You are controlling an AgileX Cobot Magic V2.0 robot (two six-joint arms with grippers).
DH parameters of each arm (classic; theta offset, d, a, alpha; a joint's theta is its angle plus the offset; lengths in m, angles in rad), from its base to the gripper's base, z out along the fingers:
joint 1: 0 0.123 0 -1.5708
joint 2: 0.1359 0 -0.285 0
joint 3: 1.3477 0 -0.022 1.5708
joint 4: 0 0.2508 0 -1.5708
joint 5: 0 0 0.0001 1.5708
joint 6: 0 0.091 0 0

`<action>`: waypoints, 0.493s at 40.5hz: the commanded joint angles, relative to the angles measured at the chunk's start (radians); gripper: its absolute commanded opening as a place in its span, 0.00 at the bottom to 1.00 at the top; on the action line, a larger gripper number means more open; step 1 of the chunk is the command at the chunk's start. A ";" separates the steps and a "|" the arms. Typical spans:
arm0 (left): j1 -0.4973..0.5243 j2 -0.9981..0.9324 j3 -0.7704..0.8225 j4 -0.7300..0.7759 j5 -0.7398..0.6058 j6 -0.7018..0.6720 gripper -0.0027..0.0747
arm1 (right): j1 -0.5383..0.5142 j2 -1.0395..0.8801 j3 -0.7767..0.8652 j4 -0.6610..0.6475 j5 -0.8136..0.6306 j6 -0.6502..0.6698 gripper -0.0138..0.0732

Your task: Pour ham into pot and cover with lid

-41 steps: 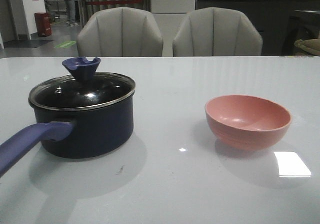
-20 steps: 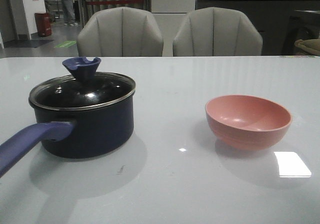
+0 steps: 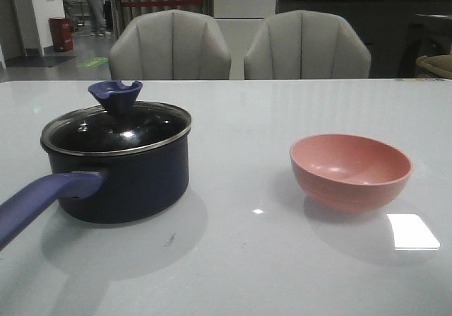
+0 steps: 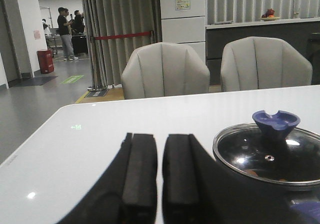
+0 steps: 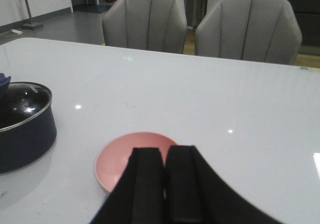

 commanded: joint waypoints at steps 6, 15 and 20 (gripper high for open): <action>0.000 0.010 0.022 -0.002 -0.075 -0.013 0.20 | -0.004 0.000 -0.011 -0.028 -0.080 -0.010 0.33; 0.000 0.010 0.022 -0.002 -0.075 -0.013 0.20 | -0.116 -0.161 0.056 -0.135 -0.070 -0.009 0.33; 0.000 0.010 0.022 -0.002 -0.075 -0.013 0.20 | -0.159 -0.289 0.118 -0.140 -0.035 0.015 0.33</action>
